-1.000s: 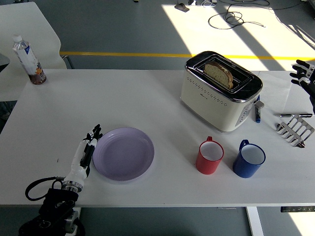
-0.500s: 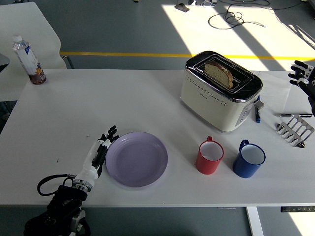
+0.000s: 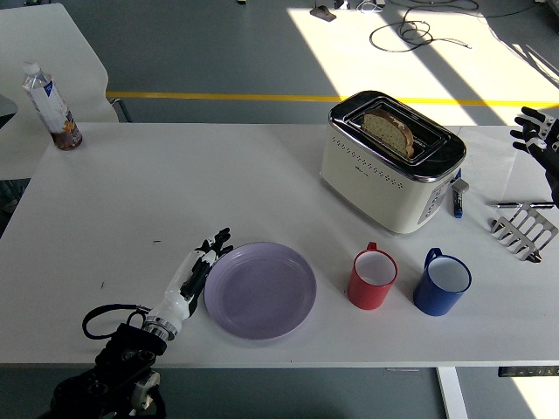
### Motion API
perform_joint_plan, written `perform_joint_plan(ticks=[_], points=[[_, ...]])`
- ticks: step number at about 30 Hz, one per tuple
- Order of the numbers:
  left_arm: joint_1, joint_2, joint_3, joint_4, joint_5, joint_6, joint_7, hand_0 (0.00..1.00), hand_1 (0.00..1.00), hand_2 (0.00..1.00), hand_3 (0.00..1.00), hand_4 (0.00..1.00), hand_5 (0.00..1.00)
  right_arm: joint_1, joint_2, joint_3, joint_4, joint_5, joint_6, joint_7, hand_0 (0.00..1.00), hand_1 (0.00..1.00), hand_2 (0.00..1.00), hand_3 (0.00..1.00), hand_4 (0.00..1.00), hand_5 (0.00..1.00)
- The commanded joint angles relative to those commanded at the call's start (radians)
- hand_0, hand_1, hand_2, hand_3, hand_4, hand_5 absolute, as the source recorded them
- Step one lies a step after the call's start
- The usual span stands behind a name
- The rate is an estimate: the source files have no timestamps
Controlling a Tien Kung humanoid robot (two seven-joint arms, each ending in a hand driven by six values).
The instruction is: Push plate across desktop,pick up the break from the machine,place the break in the plate
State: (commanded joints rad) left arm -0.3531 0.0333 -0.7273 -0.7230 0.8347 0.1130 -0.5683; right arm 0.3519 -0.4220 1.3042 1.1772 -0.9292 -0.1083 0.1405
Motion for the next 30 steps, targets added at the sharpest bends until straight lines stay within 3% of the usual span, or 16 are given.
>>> perform_joint_plan(ticks=[13, 17, 18, 23, 29, 30], points=[[-0.016, 0.004, 0.034, -0.017, 0.007, 0.003, -0.003, 0.846, 0.896, 0.979, 0.920, 0.521, 0.998, 0.001, 0.002, -0.003, -0.001, 0.001, 0.001, -0.001, 0.822, 0.786, 0.823, 0.833, 0.505, 0.482], [-0.003, 0.004, -0.012, -0.045, 0.056, 0.039, -0.015, 0.846, 0.896, 0.979, 0.920, 0.521, 0.998, 0.007, 0.000, -0.006, 0.005, 0.000, 0.000, -0.001, 0.822, 0.786, 0.823, 0.833, 0.505, 0.482], [0.001, 0.003, -0.031, -0.051, 0.076, 0.055, -0.017, 0.810, 0.872, 0.953, 0.879, 0.522, 0.998, 0.009, -0.001, -0.006, 0.005, 0.000, -0.001, -0.001, 0.822, 0.786, 0.822, 0.833, 0.505, 0.481], [0.051, -0.023, -0.183, -0.098, 0.187, 0.123, 0.008, 0.810, 0.872, 0.953, 0.879, 0.522, 0.998, 0.028, -0.010, -0.008, 0.021, -0.017, -0.007, 0.001, 0.822, 0.786, 0.822, 0.833, 0.505, 0.481], [0.120, -0.033, -0.412, -0.187, 0.262, 0.104, 0.098, 0.802, 0.850, 0.928, 0.862, 0.516, 0.998, 0.067, -0.028, -0.041, 0.021, -0.082, -0.030, -0.001, 0.824, 0.786, 0.822, 0.833, 0.506, 0.470], [0.142, -0.033, -0.456, -0.223, 0.273, 0.092, 0.131, 0.795, 0.830, 0.903, 0.833, 0.515, 0.998, 0.084, -0.033, -0.057, 0.019, -0.117, -0.038, -0.006, 0.834, 0.794, 0.828, 0.834, 0.564, 0.376]])
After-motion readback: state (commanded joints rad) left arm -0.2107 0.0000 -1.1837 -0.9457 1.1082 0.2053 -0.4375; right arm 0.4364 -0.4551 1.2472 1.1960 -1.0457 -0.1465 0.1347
